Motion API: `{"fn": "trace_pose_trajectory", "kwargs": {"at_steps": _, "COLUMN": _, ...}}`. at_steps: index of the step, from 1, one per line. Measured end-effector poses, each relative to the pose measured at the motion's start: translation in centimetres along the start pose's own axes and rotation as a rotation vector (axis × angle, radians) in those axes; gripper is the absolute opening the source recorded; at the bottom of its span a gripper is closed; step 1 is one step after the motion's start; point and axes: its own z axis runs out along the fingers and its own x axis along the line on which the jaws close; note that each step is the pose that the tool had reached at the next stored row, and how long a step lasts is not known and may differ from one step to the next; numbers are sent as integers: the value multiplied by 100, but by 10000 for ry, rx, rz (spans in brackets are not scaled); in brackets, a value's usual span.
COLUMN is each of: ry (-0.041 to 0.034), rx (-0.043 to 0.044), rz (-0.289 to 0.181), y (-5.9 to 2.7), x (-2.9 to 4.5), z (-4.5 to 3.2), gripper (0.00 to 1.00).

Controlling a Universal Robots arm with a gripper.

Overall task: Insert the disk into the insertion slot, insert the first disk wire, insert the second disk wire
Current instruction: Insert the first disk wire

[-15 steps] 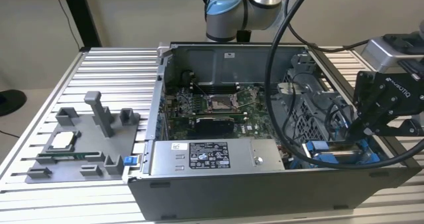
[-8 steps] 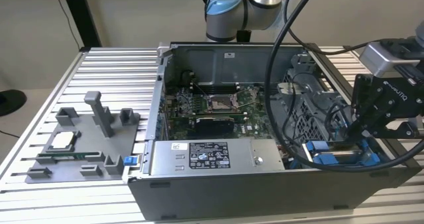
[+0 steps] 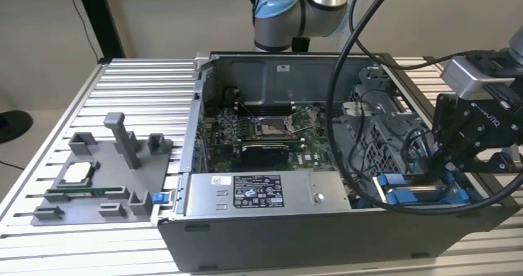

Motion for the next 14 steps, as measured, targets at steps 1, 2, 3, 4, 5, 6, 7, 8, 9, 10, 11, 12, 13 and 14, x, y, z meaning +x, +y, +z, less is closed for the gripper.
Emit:
{"fn": "trace_pose_trajectory", "kwargs": {"at_steps": 1, "ry": 0, "rx": 1, "rz": 0, "y": -1, "x": 0, "z": 5, "gripper": 0}}
{"fn": "trace_pose_trajectory", "kwargs": {"at_steps": 2, "ry": 0, "rx": 1, "rz": 0, "y": -1, "x": 1, "z": 8, "gripper": 0}}
{"fn": "trace_pose_trajectory", "kwargs": {"at_steps": 3, "ry": 0, "rx": 2, "rz": 4, "y": -1, "x": 1, "z": 10, "gripper": 0}}
{"fn": "trace_pose_trajectory", "kwargs": {"at_steps": 4, "ry": 0, "rx": 2, "rz": 17, "y": -1, "x": 1, "z": 12, "gripper": 0}}
{"fn": "trace_pose_trajectory", "kwargs": {"at_steps": 5, "ry": -1, "rx": 3, "rz": 39, "y": -1, "x": 1, "z": 12, "gripper": 0}}
{"fn": "trace_pose_trajectory", "kwargs": {"at_steps": 6, "ry": -4, "rx": 5, "rz": 69, "y": -1, "x": 1, "z": 13, "gripper": 0}}
{"fn": "trace_pose_trajectory", "kwargs": {"at_steps": 7, "ry": -8, "rx": 7, "rz": 108, "y": -1, "x": 0, "z": 15, "gripper": 0}}
{"fn": "trace_pose_trajectory", "kwargs": {"at_steps": 8, "ry": -11, "rx": 8, "rz": 150, "y": -1, "x": 0, "z": 15, "gripper": 0}}
{"fn": "trace_pose_trajectory", "kwargs": {"at_steps": 9, "ry": -16, "rx": 10, "rz": 192, "y": -1, "x": -1, "z": 17, "gripper": 0}}
{"fn": "trace_pose_trajectory", "kwargs": {"at_steps": 10, "ry": -21, "rx": 13, "rz": 242, "y": -1, "x": -2, "z": 18, "gripper": 0}}
{"fn": "trace_pose_trajectory", "kwargs": {"at_steps": 11, "ry": -25, "rx": 15, "rz": 295, "y": -2, "x": -2, "z": 20, "gripper": 0}}
{"fn": "trace_pose_trajectory", "kwargs": {"at_steps": 12, "ry": -28, "rx": 18, "rz": 354, "y": -2, "x": -3, "z": 21, "gripper": 0}}
{"fn": "trace_pose_trajectory", "kwargs": {"at_steps": 13, "ry": -33, "rx": 22, "rz": 406, "y": -3, "x": -4, "z": 24, "gripper": 0}}
{"fn": "trace_pose_trajectory", "kwargs": {"at_steps": 14, "ry": -39, "rx": 23, "rz": 461, "y": -3, "x": -4, "z": 28, "gripper": 0}}
